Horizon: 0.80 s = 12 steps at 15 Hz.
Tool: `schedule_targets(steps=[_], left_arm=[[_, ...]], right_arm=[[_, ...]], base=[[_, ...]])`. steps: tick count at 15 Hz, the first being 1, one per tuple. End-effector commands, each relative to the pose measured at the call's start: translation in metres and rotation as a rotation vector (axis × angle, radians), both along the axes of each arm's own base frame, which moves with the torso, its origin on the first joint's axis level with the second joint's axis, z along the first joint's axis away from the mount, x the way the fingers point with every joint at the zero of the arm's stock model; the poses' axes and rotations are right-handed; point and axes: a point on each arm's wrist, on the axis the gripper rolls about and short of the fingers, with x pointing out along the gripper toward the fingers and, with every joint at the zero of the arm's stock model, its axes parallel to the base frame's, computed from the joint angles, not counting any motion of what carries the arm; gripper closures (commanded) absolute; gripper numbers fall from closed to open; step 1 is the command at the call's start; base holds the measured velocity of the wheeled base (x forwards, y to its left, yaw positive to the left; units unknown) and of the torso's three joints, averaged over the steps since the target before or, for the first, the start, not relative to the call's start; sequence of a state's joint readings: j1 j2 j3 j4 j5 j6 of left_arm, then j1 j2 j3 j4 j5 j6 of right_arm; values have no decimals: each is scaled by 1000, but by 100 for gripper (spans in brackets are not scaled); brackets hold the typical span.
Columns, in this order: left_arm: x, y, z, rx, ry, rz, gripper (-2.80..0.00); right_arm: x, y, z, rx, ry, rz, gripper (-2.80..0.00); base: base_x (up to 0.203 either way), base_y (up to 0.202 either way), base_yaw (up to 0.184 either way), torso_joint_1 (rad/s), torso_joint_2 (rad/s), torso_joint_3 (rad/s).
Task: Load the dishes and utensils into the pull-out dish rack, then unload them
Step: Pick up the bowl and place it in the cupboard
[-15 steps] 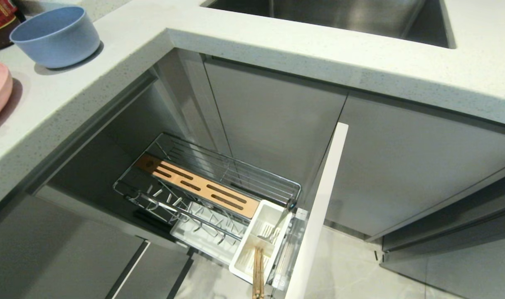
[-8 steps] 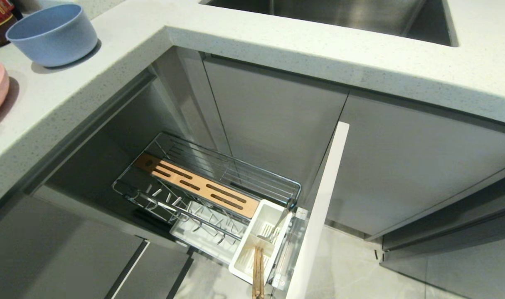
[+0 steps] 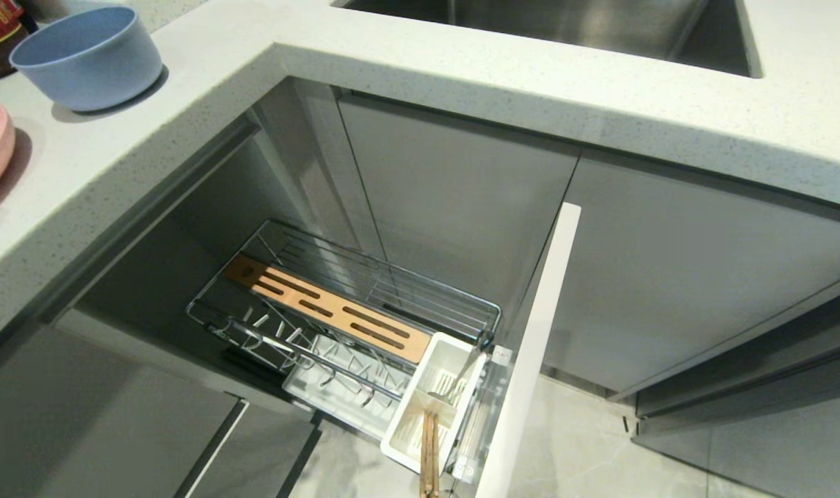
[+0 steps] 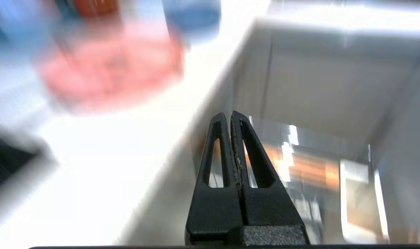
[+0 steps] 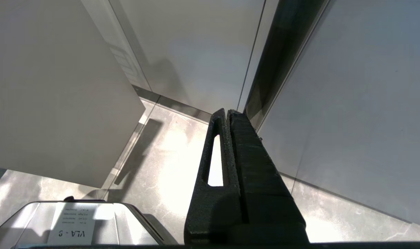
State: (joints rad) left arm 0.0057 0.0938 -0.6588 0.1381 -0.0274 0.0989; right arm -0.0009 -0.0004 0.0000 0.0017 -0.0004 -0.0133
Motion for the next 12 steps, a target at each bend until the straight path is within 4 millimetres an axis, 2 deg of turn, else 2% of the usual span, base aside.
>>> schedule_targets(steps=[1, 2, 3, 5, 6, 8, 12], left_arm=[[-13, 0, 52, 26, -56, 13, 0], [-17, -1, 81, 43, -77, 25, 0], [-11, -2, 107, 55, -72, 39, 0], [15, -4, 158, 61, -46, 77, 0], [31, -4, 174, 54, -24, 87, 0], [75, -2, 191, 38, 64, 88, 0], [167, 5, 198, -74, 248, 34, 0]], right_arm=[[0, 0, 0, 0, 0, 1, 0], [0, 0, 0, 0, 0, 0, 0], [0, 0, 0, 0, 0, 0, 0], [0, 0, 0, 0, 0, -1, 0], [0, 0, 0, 0, 0, 1, 0], [0, 0, 0, 0, 0, 0, 0], [0, 0, 0, 0, 0, 0, 0]], base=[[0, 0, 0, 0, 0, 0], [0, 0, 0, 0, 0, 0], [0, 0, 0, 0, 0, 0], [0, 0, 0, 0, 0, 0], [0, 0, 0, 0, 0, 0], [0, 0, 0, 0, 0, 0], [0, 0, 0, 0, 0, 0]])
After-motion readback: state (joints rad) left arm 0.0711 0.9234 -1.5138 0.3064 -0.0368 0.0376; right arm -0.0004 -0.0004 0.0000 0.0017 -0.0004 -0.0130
